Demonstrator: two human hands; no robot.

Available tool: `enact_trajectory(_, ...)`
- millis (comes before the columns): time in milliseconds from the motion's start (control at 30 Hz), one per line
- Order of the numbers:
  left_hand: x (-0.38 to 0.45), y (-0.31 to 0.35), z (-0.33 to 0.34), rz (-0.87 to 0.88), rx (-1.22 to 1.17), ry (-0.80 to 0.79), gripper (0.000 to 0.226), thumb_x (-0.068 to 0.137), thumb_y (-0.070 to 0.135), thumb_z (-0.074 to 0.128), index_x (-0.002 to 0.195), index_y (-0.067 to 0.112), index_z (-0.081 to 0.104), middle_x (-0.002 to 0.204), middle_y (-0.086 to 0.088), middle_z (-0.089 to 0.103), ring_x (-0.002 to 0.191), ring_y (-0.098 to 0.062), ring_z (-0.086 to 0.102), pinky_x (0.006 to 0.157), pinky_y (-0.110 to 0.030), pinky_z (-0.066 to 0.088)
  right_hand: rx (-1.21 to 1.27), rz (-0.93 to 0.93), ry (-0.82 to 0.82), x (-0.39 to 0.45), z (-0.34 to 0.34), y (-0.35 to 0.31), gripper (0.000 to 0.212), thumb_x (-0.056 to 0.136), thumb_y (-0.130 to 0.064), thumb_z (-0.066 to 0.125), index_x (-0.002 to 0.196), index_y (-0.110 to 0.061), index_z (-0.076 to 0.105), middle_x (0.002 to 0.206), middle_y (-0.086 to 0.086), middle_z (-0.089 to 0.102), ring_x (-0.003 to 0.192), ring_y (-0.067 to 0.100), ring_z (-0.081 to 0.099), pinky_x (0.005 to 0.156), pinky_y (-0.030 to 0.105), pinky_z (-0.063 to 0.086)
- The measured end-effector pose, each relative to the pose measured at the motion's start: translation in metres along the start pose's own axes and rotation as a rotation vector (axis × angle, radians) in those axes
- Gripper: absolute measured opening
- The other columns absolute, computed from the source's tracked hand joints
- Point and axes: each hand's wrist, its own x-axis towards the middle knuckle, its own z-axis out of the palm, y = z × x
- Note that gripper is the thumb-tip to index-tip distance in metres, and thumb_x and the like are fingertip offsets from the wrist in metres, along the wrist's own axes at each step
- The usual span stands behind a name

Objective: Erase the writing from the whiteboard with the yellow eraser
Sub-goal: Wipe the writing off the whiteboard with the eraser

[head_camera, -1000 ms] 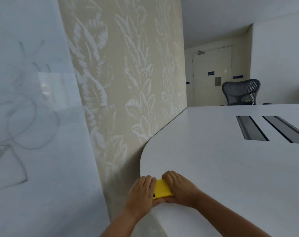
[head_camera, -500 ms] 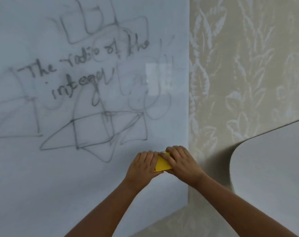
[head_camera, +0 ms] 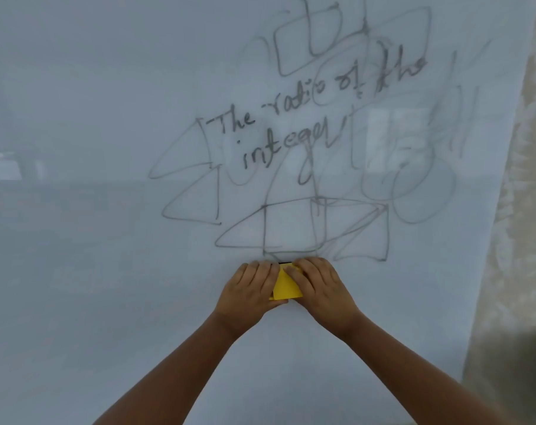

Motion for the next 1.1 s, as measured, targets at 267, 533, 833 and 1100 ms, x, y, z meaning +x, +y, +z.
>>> enact_trajectory(267,0.017,-0.048,-0.007,0.162,-0.011,-0.077,0.066,0.093,0.060,0.027,0.118,0.010,0.062,0.101,-0.004,0.070,0.091,-0.020,0.066,0.098,-0.037,0.037,-0.166,-0.002,0.075,0.022,0.026,-0.007,0.063,0.081,-0.021,0.059,0.134,-0.042,0.033,0.124,0.004,0.039,0.109,0.024,0.042,0.091,0.040,0.030)
enact_trajectory(533,0.105,-0.173,-0.047,-0.107,0.105,0.132,0.053,0.096,0.035,0.037,0.132,-0.001,0.048,0.132,-0.018,0.056,0.123,-0.031,0.052,0.106,-0.050,0.018,-0.215,0.395,0.246,0.128,-0.006,0.006,0.054,0.084,-0.032,0.063,0.130,-0.036,0.034,0.123,0.016,0.052,0.099,0.035,0.053,0.086,0.046,0.040)
enact_trajectory(833,0.121,-0.248,-0.043,-0.489,0.041,0.194,0.053,0.100,0.031,0.027,0.146,0.005,0.030,0.153,-0.009,0.031,0.142,-0.026,0.022,0.116,-0.045,0.013,-0.155,0.428,0.180,0.135,0.012,-0.060,0.064,0.081,-0.022,0.069,0.130,-0.041,0.033,0.122,0.014,0.045,0.099,0.031,0.042,0.084,0.046,0.036)
enact_trajectory(1100,0.119,-0.251,-0.043,-0.491,-0.009,0.214,0.053,0.099,0.033,0.024,0.146,0.009,0.030,0.153,-0.007,0.031,0.143,-0.024,0.021,0.117,-0.044,0.013,-0.010,0.646,0.215,0.169,-0.015,-0.034,0.057,0.085,-0.024,0.062,0.131,-0.039,0.032,0.123,0.023,0.051,0.100,0.041,0.049,0.087,0.051,0.036)
